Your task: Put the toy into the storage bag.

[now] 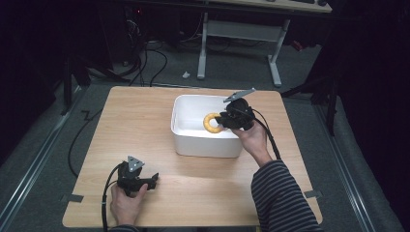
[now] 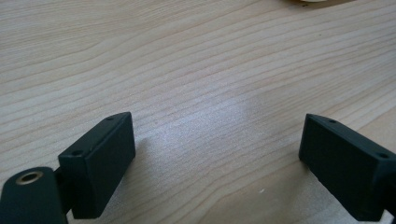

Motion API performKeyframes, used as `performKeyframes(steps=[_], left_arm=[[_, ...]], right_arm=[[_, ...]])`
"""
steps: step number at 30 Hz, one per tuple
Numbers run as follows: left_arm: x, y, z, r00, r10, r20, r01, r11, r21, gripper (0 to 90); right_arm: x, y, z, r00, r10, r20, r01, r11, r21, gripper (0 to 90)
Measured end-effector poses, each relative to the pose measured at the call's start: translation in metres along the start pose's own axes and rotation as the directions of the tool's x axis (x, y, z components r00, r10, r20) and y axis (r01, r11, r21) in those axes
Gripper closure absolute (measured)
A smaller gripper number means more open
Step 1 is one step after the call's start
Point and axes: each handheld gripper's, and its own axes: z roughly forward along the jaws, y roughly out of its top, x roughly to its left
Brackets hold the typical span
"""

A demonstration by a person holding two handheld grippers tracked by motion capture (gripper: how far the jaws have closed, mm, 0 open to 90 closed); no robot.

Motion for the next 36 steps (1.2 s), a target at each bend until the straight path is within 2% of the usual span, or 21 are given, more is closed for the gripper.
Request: performKeyframes(steps=[18,22,26,31,36], left_arm=[[0.000,0.000,0.000,1.0000,0.000,0.000,0.000,1.0000,0.000,11.2],[0.000,0.000,0.000,1.0000,0.000,0.000,0.000,1.0000,0.000,11.3],[0.000,0.000,0.000,1.0000,-0.001,0.000,0.001,1.0000,-0.002,11.5],[0.000,0.000,0.000,1.0000,-0.001,0.000,0.001,1.0000,-0.003,12.7],[0.000,0.000,0.000,1.0000,-0.001,0.000,0.001,1.0000,-0.005,13.1]], right_arm=[[0.000,-0.004,0.013,0.9996,0.015,-0.025,-0.013,0.9982,0.058,70.0],[0.001,-0.005,0.015,0.9985,-0.005,-0.055,0.009,0.9974,0.072,69.7],[0.000,-0.006,0.009,0.9950,0.001,-0.100,0.002,0.9995,0.032,65.3],[-0.002,-0.007,0.000,0.9961,0.000,-0.088,0.001,0.9999,0.014,60.7],[-0.009,-0.012,-0.009,0.9963,0.035,-0.079,-0.037,0.9991,-0.020,58.1]])
